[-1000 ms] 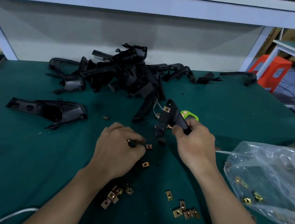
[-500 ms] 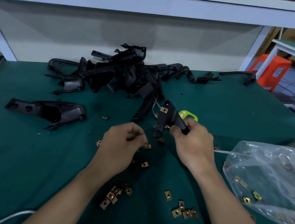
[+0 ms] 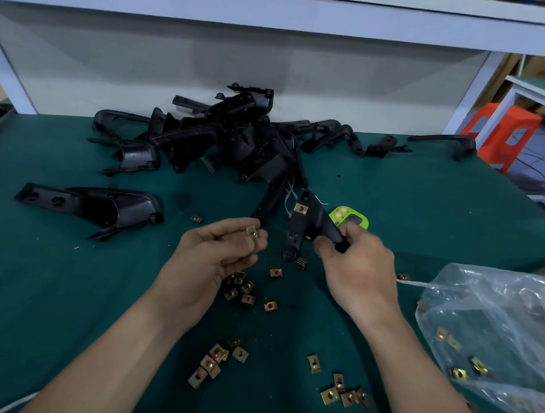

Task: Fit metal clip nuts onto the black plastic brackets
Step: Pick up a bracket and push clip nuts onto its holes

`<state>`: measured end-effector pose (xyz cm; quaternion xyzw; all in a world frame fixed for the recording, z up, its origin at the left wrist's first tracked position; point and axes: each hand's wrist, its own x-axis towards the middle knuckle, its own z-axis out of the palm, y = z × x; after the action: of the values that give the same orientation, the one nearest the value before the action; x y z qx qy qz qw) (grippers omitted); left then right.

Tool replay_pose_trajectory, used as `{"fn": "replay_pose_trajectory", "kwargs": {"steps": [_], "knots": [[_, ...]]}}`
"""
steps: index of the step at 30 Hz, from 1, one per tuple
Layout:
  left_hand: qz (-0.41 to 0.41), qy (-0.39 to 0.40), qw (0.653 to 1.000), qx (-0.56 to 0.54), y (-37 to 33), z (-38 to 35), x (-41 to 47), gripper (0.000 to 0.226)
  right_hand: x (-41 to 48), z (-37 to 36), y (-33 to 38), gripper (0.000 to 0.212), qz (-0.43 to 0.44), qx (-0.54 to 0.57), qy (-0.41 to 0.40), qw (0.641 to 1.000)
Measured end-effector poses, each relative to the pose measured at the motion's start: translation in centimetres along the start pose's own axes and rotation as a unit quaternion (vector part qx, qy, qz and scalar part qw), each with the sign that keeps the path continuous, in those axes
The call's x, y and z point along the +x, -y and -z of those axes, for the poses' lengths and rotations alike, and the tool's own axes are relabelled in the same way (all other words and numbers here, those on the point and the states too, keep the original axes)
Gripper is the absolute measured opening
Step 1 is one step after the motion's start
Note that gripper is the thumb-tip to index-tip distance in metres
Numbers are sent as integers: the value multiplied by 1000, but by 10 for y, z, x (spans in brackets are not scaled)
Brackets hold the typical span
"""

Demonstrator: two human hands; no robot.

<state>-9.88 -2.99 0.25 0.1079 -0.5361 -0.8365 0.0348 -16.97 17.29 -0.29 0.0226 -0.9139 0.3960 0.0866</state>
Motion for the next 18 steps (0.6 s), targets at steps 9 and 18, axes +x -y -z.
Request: {"fn": "replay_pose_trajectory", "kwargs": {"steps": [9,18], "knots": [[-34,8,997,66,0,-10,-7,32,0,-1,-2,17,10,8,8,1000],[-64,-34,991,116,3,-16,-10,28,-6,-5,3,28,81,49,39,995]]}}
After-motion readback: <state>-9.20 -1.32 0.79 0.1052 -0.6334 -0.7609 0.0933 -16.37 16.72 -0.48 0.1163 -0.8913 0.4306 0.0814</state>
